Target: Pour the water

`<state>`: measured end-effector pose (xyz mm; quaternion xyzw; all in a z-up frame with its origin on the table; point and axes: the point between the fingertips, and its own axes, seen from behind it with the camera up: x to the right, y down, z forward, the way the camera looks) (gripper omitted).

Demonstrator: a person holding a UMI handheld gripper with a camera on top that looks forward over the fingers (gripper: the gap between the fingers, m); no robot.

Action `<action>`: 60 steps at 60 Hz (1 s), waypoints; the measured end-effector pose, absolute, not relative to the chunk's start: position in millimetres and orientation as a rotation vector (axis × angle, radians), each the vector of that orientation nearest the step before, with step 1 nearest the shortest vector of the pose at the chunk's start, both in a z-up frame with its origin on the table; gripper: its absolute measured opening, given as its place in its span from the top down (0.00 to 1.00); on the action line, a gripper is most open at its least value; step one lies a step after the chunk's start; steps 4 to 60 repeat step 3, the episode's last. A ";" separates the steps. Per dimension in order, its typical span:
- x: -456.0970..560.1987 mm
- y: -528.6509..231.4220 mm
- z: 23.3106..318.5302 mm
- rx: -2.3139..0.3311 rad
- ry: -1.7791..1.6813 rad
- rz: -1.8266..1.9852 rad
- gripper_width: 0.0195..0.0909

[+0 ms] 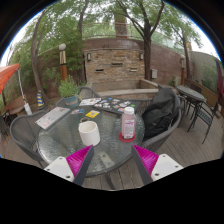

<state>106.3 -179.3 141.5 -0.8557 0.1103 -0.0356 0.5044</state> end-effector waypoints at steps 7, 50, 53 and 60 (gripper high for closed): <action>86.7 -198.7 153.0 -2.076 0.279 -0.081 0.10; 86.7 -198.7 153.0 -2.076 0.279 -0.081 0.10; 86.7 -198.7 153.0 -2.076 0.279 -0.081 0.10; 86.7 -198.7 153.0 -2.076 0.279 -0.081 0.10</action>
